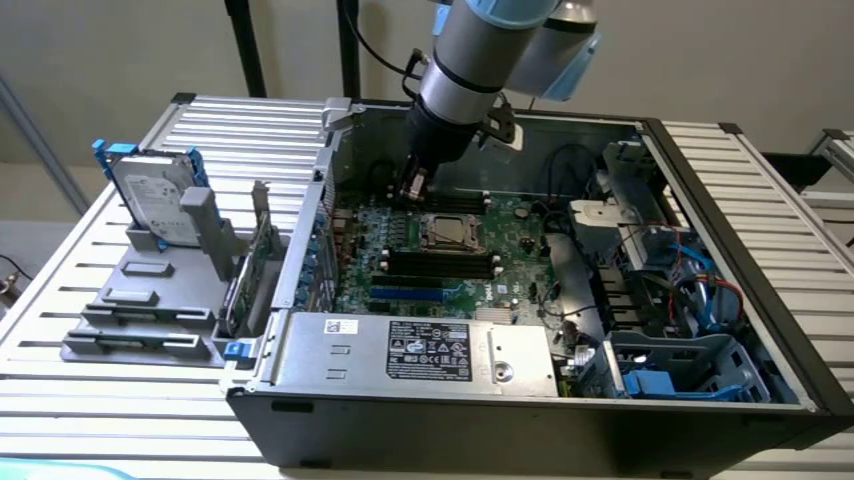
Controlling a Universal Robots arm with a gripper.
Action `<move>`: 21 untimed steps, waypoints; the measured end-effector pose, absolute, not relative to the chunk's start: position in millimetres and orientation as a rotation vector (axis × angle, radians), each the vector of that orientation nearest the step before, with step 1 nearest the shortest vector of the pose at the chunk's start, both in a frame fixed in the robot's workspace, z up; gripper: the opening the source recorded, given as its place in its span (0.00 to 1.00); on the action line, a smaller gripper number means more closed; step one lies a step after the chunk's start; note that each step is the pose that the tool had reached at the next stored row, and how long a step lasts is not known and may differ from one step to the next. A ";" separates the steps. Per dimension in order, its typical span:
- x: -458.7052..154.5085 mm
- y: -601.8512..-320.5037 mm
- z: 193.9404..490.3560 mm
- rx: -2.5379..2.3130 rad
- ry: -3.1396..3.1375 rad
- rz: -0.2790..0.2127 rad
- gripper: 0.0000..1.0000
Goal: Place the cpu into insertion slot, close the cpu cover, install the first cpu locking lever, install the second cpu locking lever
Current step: 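Install the first cpu locking lever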
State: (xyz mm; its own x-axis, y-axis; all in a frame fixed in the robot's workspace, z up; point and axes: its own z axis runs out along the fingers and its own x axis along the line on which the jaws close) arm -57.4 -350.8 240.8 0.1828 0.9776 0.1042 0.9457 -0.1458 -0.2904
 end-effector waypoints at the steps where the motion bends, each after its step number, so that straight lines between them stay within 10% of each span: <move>1: -57.4 -350.8 240.9 -2.184 -1.819 0.154 0.11; 21: -62.3 -363.9 258.8 -2.307 -1.630 0.123 0.11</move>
